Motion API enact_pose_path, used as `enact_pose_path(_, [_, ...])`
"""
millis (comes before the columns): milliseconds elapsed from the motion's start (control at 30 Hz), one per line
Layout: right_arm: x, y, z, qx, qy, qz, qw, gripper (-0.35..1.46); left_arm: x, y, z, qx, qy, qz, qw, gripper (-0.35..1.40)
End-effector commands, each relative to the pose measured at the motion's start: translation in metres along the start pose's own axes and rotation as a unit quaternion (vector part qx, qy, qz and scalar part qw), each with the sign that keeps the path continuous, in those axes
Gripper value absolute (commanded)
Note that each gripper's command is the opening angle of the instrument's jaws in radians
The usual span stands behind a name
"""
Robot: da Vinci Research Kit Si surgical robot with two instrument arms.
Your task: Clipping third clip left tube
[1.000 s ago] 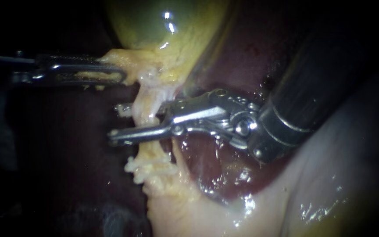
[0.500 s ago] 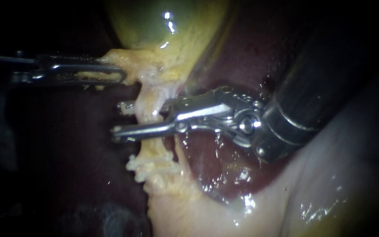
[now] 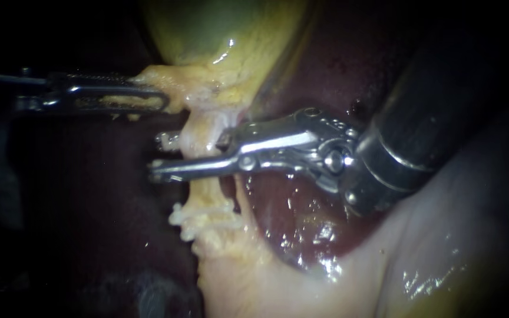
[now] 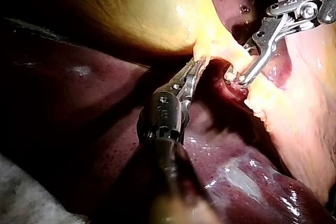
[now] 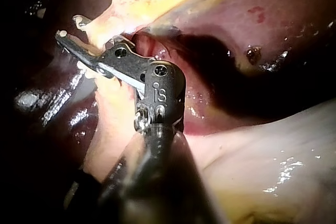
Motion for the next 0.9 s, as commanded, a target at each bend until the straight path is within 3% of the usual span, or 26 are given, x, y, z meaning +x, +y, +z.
enact_pose_path(33, [0.0000,0.0001,-0.0001,0.000,0.000,0.000,1.0000,-0.03,0.0000,0.0000,0.0000,0.000,0.000,0.000,1.0000,-0.35])
enact_pose_path(300, [-0.0002,0.0000,-0.0003,0.000,-0.001,0.009,1.0000,-0.35,0.0000,0.0000,0.0000,0.000,0.000,0.000,1.0000,-0.35])
enact_pose_path(433, [-0.0003,0.0000,-0.0006,-0.013,-0.031,0.042,0.9986,-0.35,0.0000,0.0000,0.0000,0.000,0.000,0.000,1.0000,-0.35])
enact_pose_path(900, [-0.0004,0.0002,-0.0009,-0.015,-0.033,0.042,0.9985,-0.35,0.0000,0.0000,0.0001,0.000,0.000,0.000,1.0000,-0.35])
